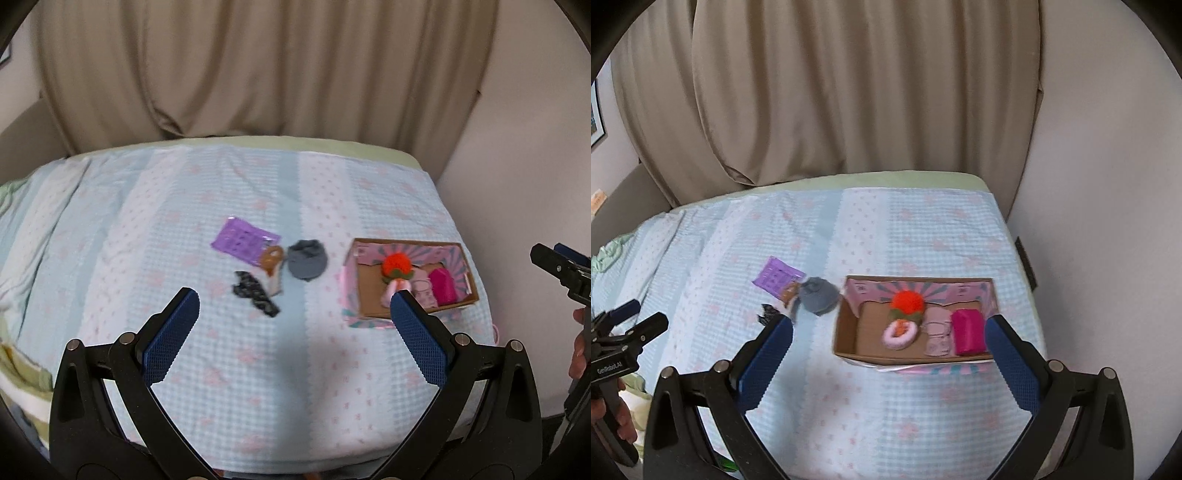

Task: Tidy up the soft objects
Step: 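Withdraw both tools from the box toward the remaining items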

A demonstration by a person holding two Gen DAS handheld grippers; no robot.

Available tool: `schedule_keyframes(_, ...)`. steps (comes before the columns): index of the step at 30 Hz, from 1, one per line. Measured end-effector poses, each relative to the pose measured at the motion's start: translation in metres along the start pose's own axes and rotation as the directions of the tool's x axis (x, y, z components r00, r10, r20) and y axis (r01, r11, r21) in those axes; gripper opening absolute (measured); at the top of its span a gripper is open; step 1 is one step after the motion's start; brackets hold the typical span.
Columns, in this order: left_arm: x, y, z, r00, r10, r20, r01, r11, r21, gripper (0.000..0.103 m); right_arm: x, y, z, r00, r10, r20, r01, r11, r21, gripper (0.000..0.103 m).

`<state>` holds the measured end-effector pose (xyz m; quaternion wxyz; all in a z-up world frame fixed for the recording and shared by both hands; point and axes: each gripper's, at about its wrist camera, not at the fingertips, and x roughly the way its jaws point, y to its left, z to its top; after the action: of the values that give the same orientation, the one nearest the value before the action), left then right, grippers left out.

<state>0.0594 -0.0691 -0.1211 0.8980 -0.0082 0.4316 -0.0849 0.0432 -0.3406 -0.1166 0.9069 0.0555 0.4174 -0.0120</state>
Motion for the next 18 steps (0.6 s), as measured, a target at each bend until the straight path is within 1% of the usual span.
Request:
schedule_keyframes(5, -0.006, 0.038, -0.006, 1.000, 0.024, 0.005, -0.023, 0.999, -0.032, 0.103, 0.015, 0.032, 0.000, 0.999, 0.039, 0.005, -0.039, 0.999, -0.015, 0.103)
schedule_keyframes(11, 0.007, 0.079, -0.005, 0.999, 0.017, -0.035, -0.019, 0.998, -0.054, 0.103, 0.043, 0.076, 0.003, 0.995, 0.093, -0.021, -0.093, 0.996, -0.011, 0.103)
schedule_keyframes(15, 0.025, 0.107, -0.001, 0.997, -0.011, -0.073, 0.006, 0.997, -0.075, 0.103, 0.066, 0.105, 0.009, 0.990, 0.130, -0.054, -0.130, 0.992, -0.001, 0.103)
schedule_keyframes(18, 0.044, 0.123, 0.005, 0.993, -0.045, -0.106, 0.035, 0.995, -0.096, 0.103, 0.090, 0.120, 0.015, 0.980, 0.180, -0.087, -0.177, 0.984, 0.036, 0.103)
